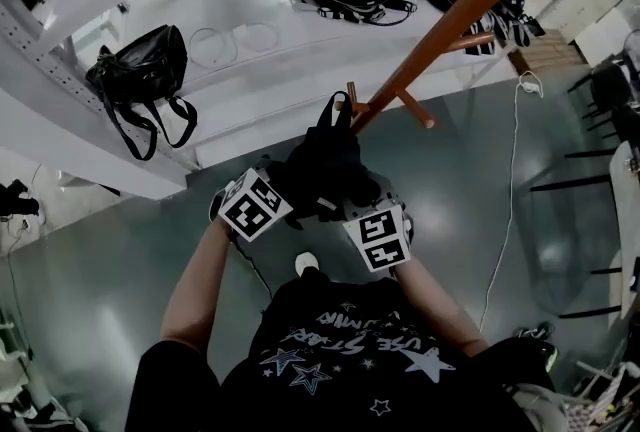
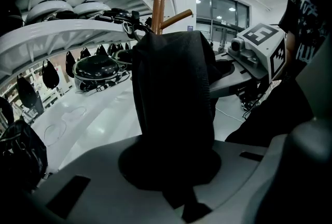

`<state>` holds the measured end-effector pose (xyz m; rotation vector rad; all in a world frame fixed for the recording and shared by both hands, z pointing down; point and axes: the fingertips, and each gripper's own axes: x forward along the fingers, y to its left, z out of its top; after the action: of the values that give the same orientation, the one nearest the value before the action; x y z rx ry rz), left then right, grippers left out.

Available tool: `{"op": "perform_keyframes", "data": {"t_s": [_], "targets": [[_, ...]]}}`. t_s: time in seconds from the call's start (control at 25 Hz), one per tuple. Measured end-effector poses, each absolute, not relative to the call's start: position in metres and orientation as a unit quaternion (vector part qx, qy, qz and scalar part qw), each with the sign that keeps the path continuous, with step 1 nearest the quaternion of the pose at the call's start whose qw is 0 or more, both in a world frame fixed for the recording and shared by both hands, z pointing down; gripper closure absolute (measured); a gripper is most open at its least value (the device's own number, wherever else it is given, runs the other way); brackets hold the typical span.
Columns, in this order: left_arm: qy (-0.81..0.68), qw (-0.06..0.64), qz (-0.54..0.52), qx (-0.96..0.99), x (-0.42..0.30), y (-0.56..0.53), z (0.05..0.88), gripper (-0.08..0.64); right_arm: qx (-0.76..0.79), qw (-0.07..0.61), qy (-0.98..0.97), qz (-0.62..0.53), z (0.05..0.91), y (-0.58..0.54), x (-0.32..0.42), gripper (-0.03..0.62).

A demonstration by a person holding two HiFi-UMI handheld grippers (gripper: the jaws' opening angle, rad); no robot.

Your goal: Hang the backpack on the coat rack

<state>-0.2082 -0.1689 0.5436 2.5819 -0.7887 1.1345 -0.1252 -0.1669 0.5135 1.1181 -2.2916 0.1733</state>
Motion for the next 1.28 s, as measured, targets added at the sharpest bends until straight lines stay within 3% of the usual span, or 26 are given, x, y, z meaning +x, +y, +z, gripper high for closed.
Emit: {"op": "perform_keyframes", "data": {"t_s": [1.28], "targets": [[-0.177,0.118,0.437,0.874,-0.177,-0.206,0.598,0.500,0.486,0.310,-0.803,0.153,0.569,-0.183,-0.096,0.505]]}}
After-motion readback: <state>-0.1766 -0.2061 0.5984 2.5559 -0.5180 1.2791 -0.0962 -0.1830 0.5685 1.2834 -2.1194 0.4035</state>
